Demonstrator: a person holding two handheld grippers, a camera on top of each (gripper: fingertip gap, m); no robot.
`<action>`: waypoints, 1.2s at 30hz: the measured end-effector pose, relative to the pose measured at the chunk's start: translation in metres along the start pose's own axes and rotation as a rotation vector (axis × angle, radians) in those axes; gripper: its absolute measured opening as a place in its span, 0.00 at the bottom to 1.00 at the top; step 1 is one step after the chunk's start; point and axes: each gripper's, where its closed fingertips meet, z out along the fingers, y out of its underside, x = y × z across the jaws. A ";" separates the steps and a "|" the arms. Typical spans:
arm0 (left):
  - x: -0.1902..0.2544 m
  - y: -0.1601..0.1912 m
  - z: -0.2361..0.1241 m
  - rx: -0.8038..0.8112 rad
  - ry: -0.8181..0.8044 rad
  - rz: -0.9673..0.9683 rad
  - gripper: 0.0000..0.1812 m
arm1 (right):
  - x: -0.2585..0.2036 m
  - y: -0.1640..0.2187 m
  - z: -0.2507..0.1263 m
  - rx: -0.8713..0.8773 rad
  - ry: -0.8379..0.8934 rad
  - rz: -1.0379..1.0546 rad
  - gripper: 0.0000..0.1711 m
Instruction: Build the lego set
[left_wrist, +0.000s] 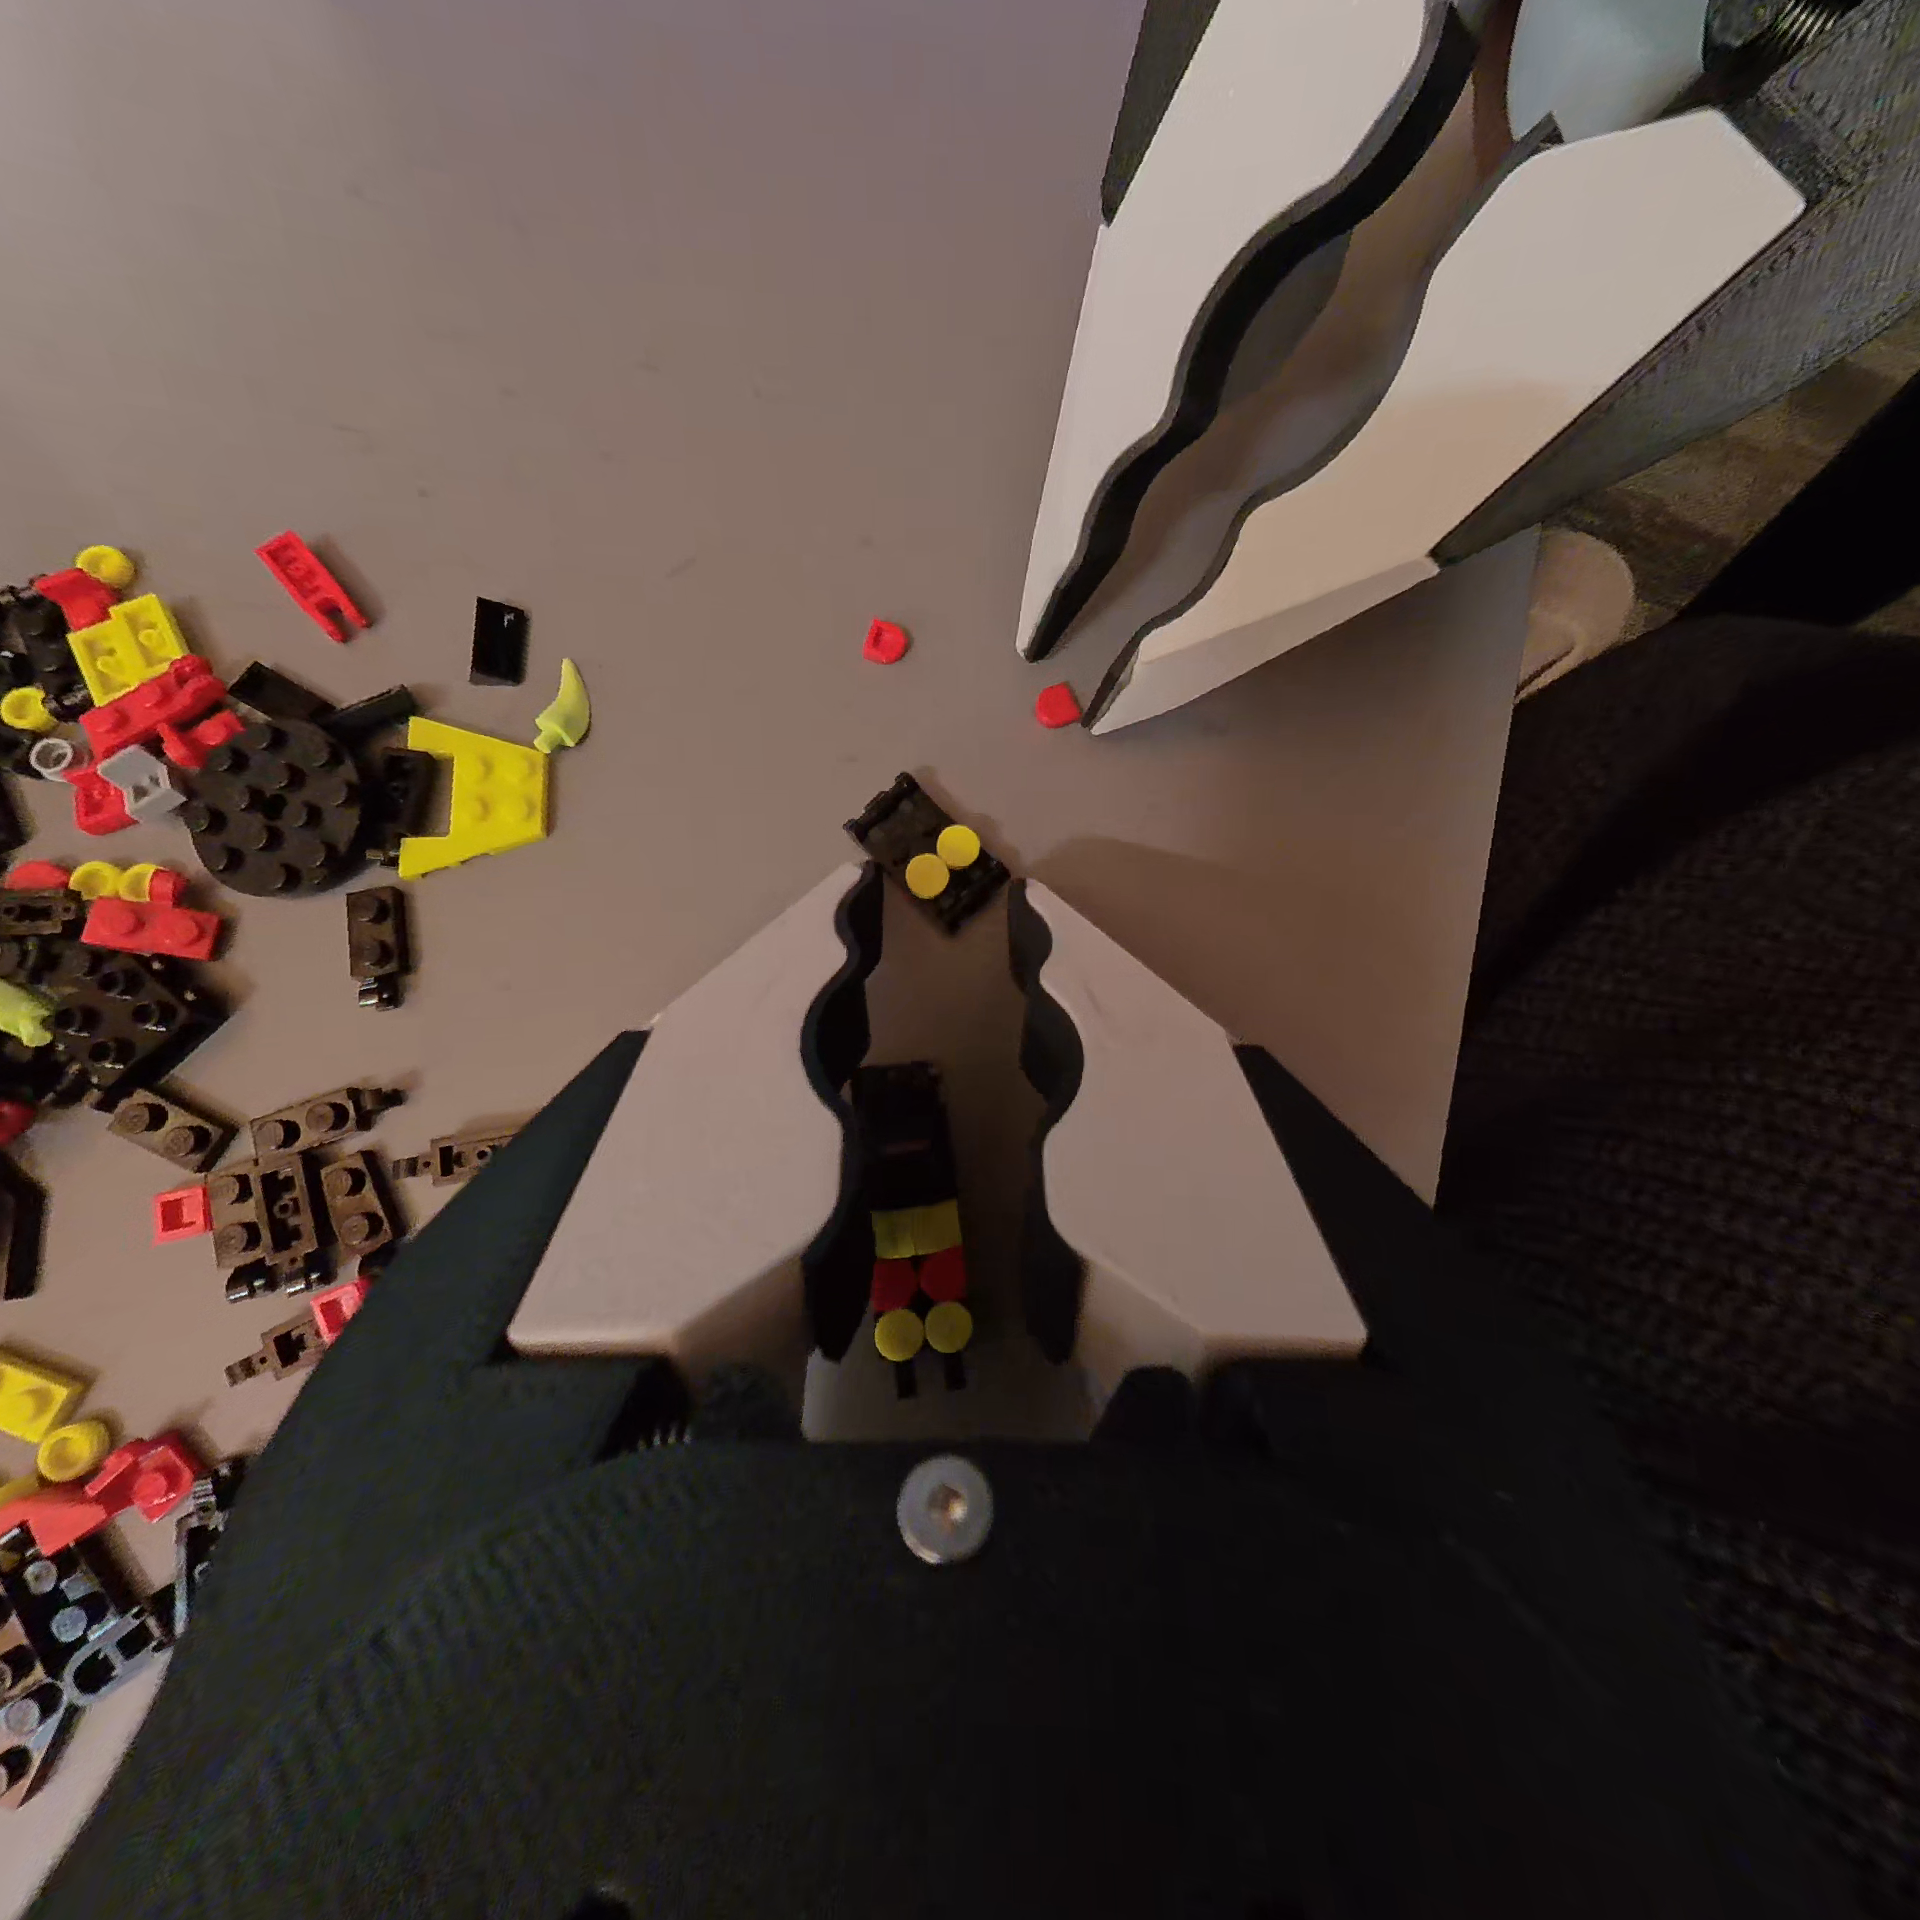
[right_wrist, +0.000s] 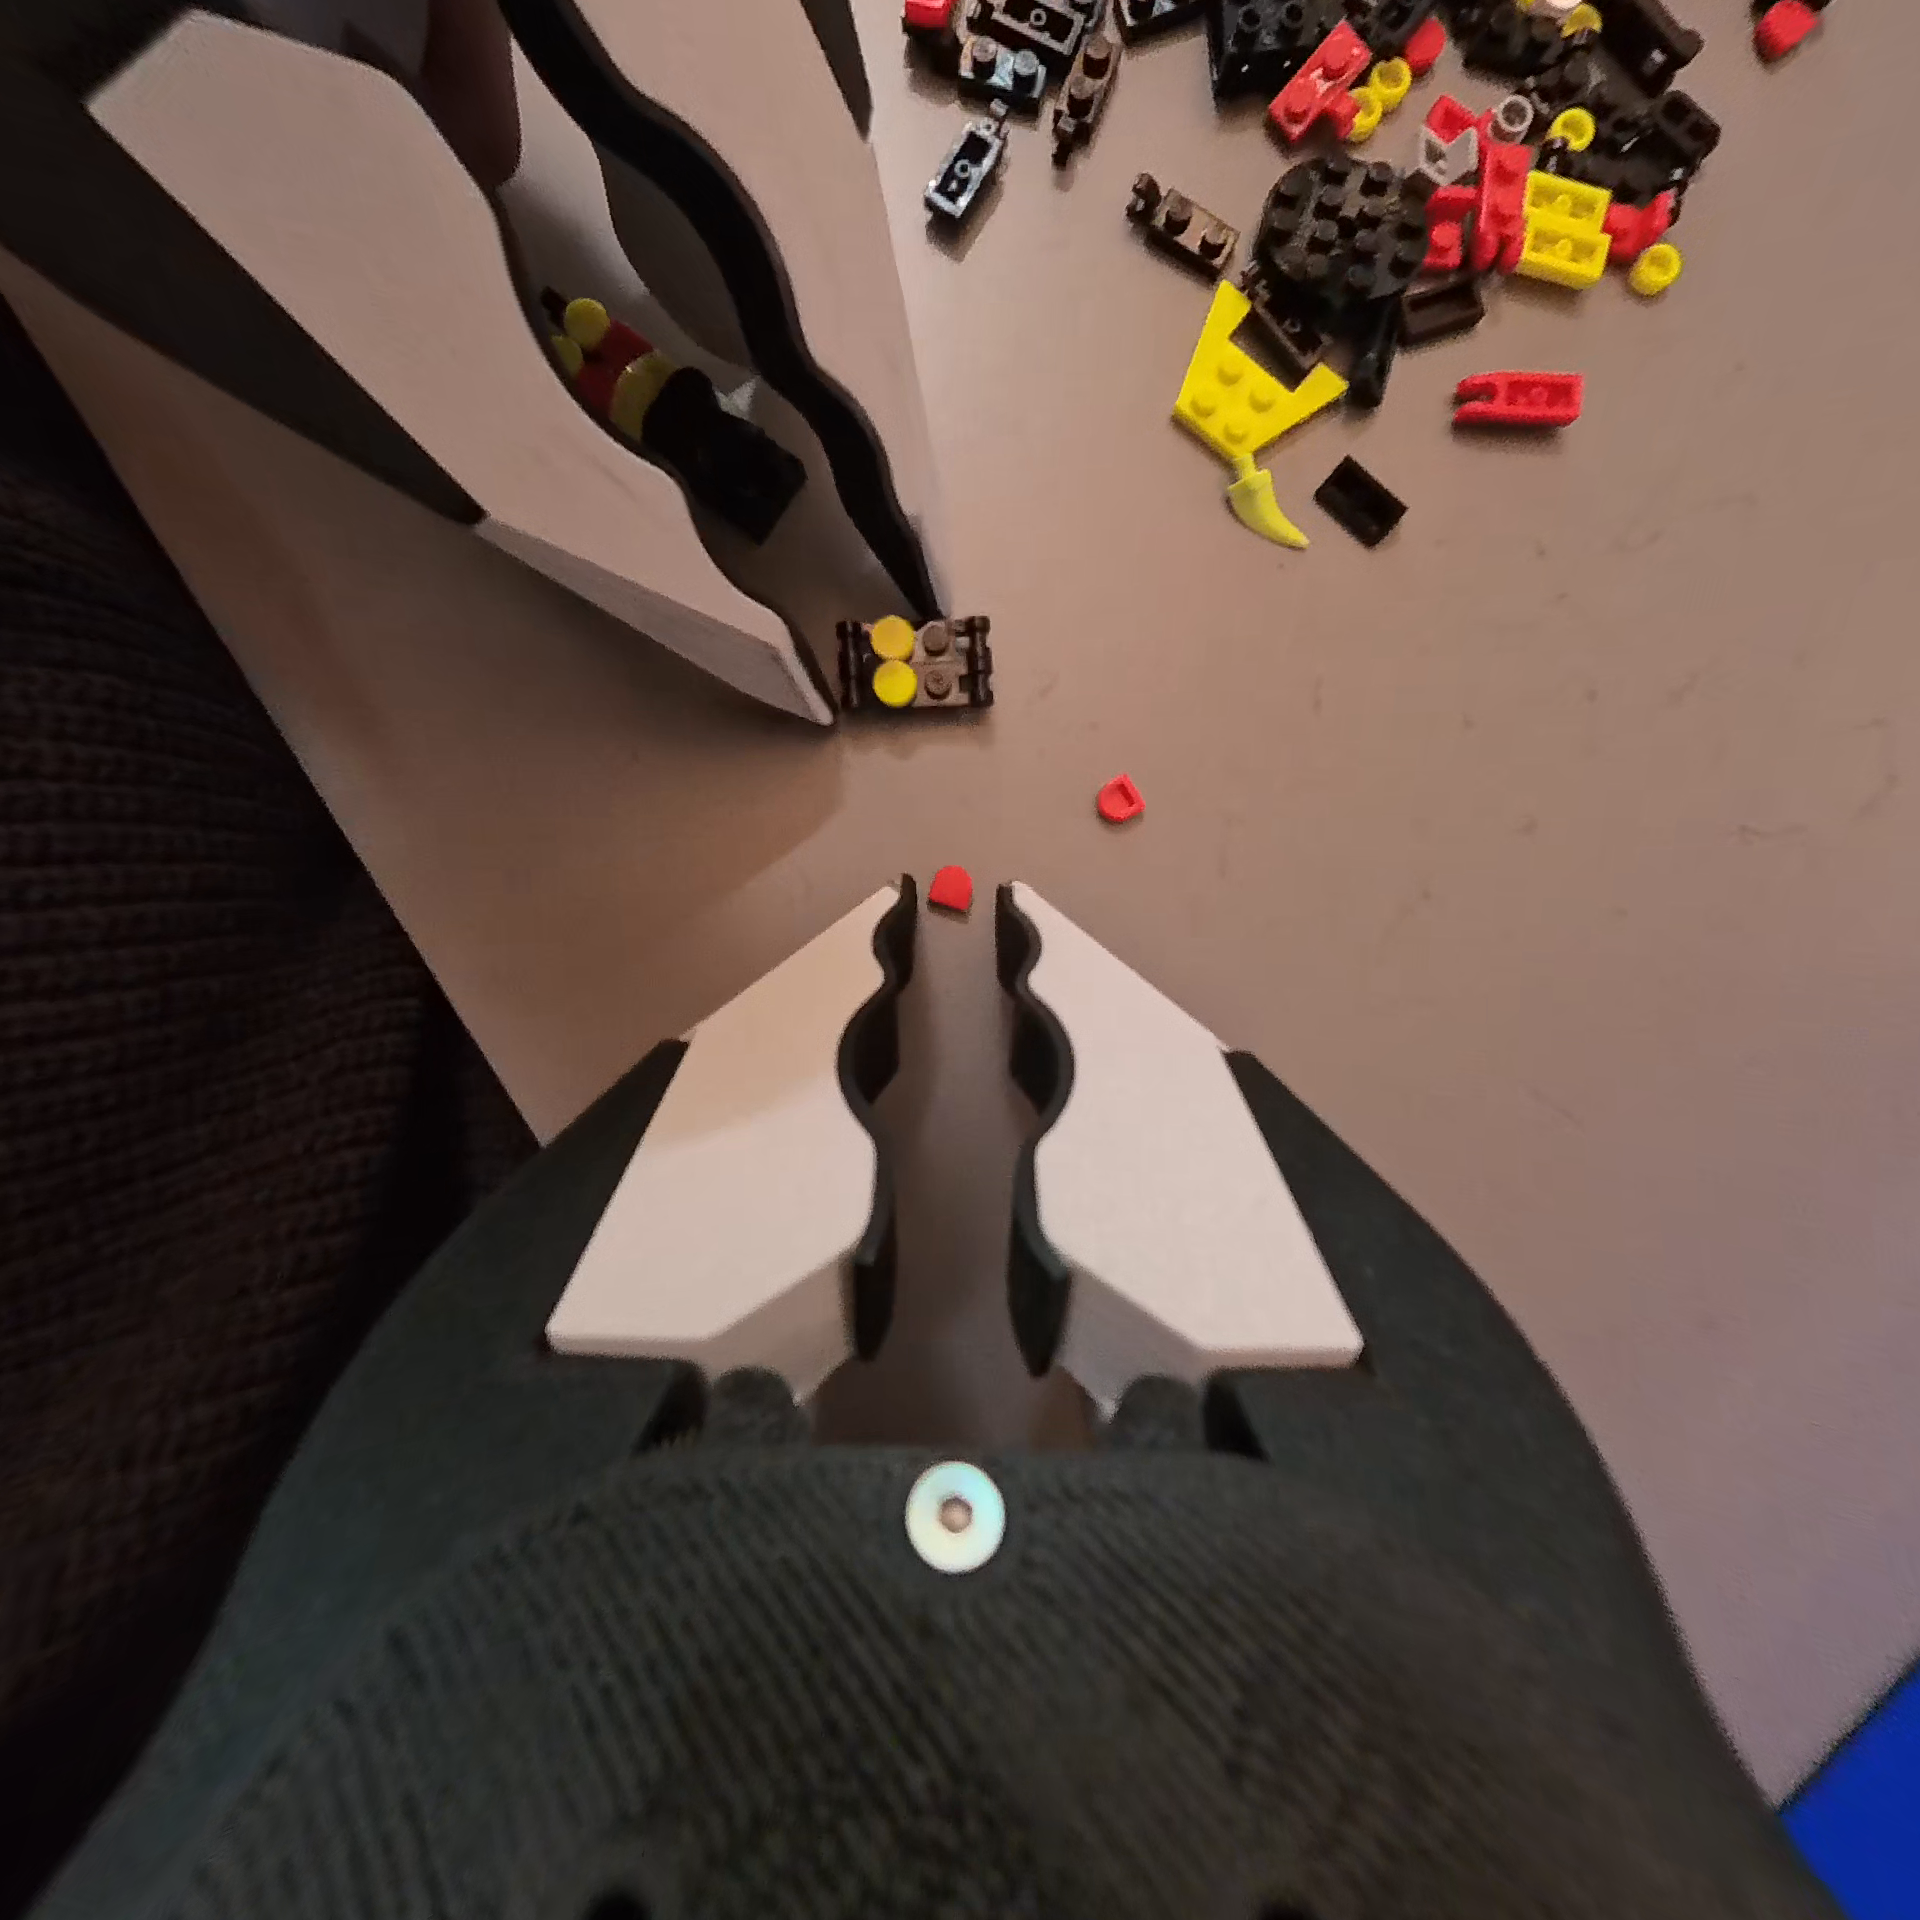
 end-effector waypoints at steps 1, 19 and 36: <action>0.000 0.001 0.000 -0.002 0.001 0.001 0.11 | 0.000 0.000 0.000 -0.001 0.001 -0.004 0.08; 0.006 0.003 -0.002 -0.004 0.009 0.033 0.08 | -0.001 -0.018 -0.002 0.073 0.002 -0.134 0.04; 0.007 0.003 0.000 0.007 0.024 0.047 0.08 | -0.004 -0.031 0.012 0.092 -0.055 -0.322 0.04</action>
